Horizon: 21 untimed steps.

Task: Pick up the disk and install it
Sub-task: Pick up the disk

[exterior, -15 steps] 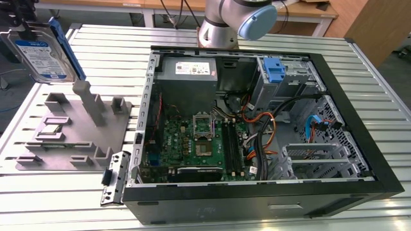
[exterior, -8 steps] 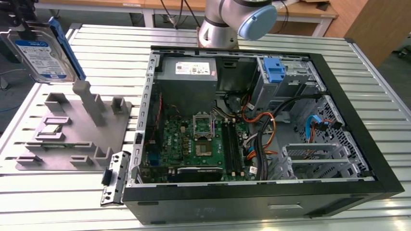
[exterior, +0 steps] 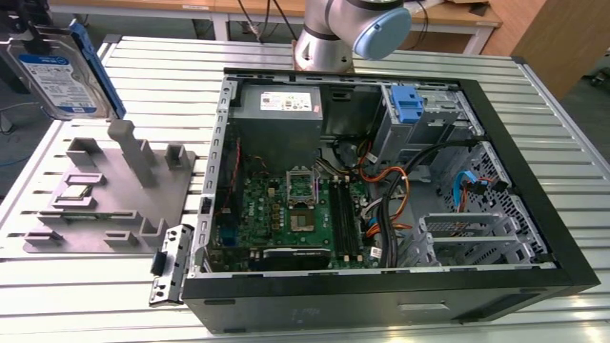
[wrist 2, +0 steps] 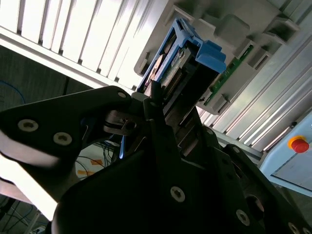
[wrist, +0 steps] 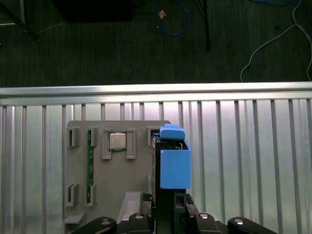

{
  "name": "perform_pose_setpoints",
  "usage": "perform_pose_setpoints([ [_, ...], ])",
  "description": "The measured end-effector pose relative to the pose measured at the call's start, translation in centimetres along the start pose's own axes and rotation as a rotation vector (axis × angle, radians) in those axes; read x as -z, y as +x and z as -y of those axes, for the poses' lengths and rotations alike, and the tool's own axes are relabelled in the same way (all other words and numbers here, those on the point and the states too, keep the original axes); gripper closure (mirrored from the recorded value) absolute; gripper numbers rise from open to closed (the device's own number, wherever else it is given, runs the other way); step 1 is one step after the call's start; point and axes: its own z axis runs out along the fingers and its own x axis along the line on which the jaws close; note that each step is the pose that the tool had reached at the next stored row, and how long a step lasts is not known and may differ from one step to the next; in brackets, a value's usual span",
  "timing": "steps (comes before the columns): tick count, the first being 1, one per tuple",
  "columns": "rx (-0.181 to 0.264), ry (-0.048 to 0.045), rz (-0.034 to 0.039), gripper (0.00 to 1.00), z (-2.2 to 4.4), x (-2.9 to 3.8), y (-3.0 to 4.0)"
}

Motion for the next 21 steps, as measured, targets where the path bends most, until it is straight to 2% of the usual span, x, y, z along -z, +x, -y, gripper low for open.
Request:
perform_pose_setpoints([
  [9, 0.000, 0.0000, 0.0000, 0.65, -0.08, 1.66, -0.07],
  [21, 0.000, 0.0000, 0.0000, 0.65, -0.09, 1.88, -0.08],
])
